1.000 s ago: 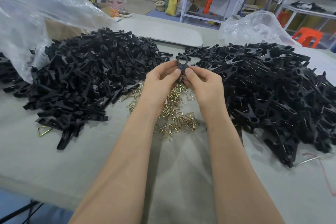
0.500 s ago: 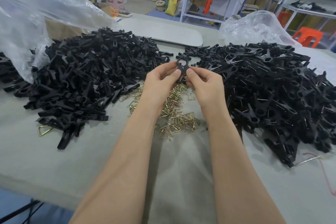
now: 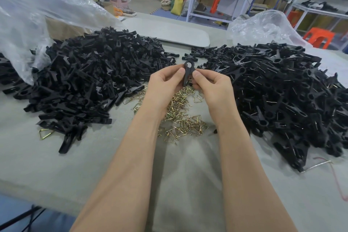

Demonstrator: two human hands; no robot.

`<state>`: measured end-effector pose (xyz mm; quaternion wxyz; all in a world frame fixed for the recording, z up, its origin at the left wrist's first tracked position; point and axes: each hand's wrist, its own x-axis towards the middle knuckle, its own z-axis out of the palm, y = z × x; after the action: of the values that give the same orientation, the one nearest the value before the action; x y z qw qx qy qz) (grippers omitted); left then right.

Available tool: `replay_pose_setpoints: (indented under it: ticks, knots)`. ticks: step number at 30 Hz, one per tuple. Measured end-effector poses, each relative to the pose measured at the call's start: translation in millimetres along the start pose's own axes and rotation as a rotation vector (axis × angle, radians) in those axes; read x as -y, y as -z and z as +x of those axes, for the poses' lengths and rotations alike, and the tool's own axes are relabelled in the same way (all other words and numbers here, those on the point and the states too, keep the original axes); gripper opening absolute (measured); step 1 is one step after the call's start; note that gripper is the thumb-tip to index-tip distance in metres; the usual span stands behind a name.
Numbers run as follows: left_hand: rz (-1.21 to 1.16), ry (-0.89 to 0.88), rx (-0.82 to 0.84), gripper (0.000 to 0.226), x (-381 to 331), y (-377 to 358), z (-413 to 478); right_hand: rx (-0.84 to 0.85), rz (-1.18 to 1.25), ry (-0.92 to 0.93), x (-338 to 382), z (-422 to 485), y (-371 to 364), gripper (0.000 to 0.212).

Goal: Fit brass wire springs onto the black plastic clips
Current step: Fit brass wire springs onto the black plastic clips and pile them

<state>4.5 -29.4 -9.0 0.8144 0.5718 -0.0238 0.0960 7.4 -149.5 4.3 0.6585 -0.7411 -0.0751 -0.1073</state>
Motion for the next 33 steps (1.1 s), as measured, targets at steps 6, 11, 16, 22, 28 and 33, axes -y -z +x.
replay_pose_setpoints:
  ticks: [6,11,16,22,28,33]
  knots:
    - [-0.070,0.057,0.070,0.015,-1,-2,-1,0.064,-0.104,0.035,4,-1,0,0.026]
    - [0.022,0.104,0.137,0.016,-3,3,-2,0.074,-0.078,-0.011,2,0,1,0.026]
    - [-0.293,0.124,-0.050,0.010,-5,6,0,-0.130,-0.013,-0.087,-3,4,3,0.019]
    - [0.020,0.061,-0.145,0.020,-1,-1,0,-0.162,0.375,-0.109,3,2,6,0.020]
    - [0.206,-0.092,-0.074,0.021,0,-3,-6,-0.135,0.581,-0.176,8,2,10,0.017]
    - [0.388,-0.113,0.047,0.027,-2,-7,-8,-0.058,0.545,-0.145,7,4,13,0.018]
